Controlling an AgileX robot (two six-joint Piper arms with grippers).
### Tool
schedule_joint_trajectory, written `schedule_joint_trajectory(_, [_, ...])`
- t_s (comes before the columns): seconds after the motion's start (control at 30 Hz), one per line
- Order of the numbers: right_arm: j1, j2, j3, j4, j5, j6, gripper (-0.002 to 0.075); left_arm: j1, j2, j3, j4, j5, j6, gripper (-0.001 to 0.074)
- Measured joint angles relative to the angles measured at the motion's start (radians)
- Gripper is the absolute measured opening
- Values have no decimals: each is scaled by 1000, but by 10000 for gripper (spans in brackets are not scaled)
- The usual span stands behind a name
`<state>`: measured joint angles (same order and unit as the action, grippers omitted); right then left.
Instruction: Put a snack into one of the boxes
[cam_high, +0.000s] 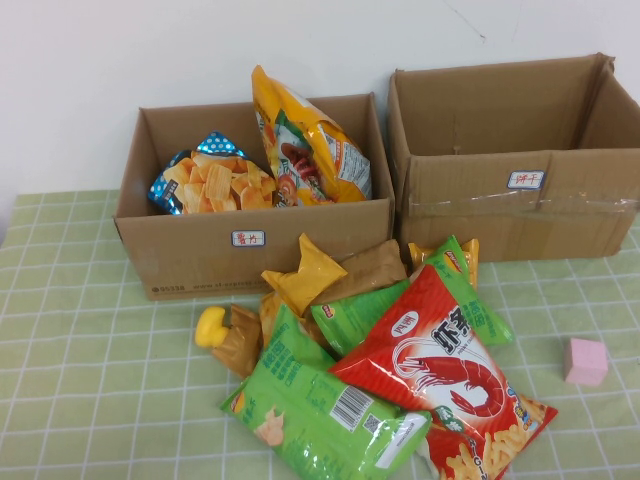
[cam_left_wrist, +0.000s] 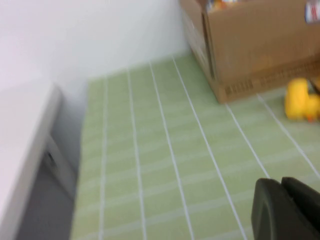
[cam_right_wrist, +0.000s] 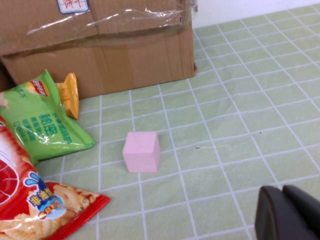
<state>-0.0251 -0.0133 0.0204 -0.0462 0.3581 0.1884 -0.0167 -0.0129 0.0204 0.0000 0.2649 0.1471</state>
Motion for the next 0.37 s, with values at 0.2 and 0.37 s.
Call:
schedule_joint_trajectory(0.2, [0,0,-2,-1,0,0,-2,-7,0,0,-23,46,-1,-2])
schedule_joint_trajectory(0.37, [0,0,-2,-1,0,0,-2,-7,0,-2,-23,46,-1,-2])
